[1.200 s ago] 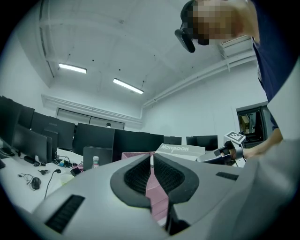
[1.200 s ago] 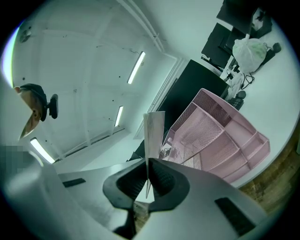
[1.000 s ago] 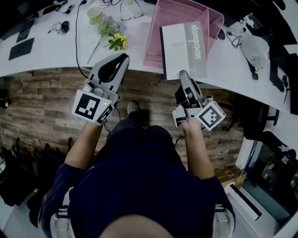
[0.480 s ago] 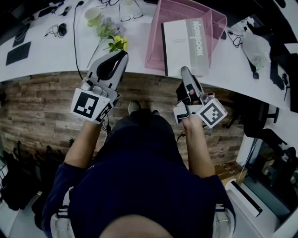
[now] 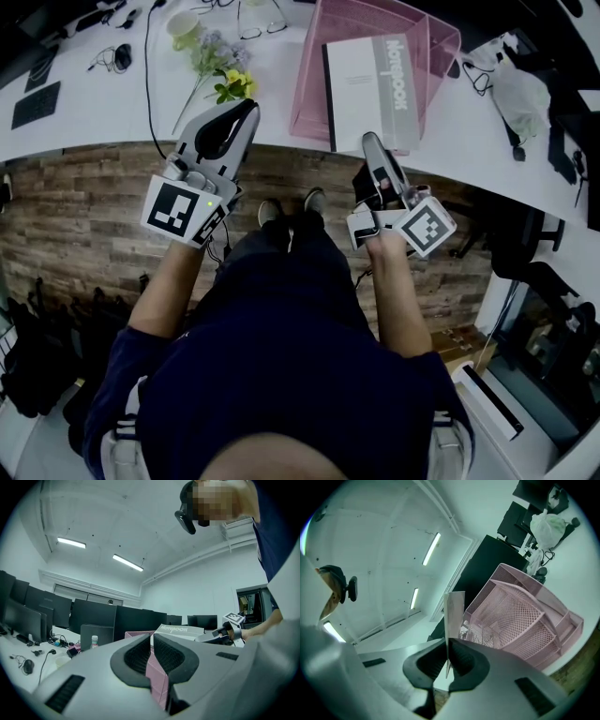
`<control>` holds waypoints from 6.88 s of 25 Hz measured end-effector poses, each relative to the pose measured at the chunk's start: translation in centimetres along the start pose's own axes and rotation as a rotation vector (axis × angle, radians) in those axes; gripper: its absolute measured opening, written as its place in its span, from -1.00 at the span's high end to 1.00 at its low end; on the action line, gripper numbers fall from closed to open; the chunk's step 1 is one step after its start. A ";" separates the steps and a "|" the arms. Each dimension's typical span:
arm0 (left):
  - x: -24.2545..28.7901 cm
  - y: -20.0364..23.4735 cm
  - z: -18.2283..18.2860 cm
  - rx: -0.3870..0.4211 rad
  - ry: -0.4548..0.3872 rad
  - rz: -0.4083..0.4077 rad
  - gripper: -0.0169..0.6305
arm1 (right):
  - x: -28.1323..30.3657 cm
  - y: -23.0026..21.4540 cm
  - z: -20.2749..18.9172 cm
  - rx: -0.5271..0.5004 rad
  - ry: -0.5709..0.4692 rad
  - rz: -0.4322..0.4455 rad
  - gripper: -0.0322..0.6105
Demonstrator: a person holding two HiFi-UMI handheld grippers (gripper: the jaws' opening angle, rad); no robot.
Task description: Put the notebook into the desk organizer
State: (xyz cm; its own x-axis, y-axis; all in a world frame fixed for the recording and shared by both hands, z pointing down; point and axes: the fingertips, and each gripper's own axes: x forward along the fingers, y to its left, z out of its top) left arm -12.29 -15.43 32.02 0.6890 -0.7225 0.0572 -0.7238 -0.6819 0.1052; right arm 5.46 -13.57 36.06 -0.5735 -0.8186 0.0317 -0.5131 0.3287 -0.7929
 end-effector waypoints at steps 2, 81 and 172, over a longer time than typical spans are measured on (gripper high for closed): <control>0.4 -0.2 -0.2 0.002 0.007 0.005 0.82 | 0.1 -0.4 0.0 0.011 0.008 0.006 0.87; 1.8 -5.4 -2.8 0.020 0.109 0.034 0.82 | -3.0 -8.3 -3.4 0.290 0.061 -0.037 0.52; 1.9 -4.6 2.8 0.055 -0.030 0.071 0.82 | -0.9 3.9 4.2 -0.234 0.074 0.127 0.89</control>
State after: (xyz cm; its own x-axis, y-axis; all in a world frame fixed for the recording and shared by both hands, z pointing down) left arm -7.76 -14.00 28.90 0.6347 -0.7721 0.0329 -0.7726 -0.6331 0.0470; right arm 6.69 -13.49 30.43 -0.6834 -0.7300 -0.0072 -0.5628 0.5330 -0.6318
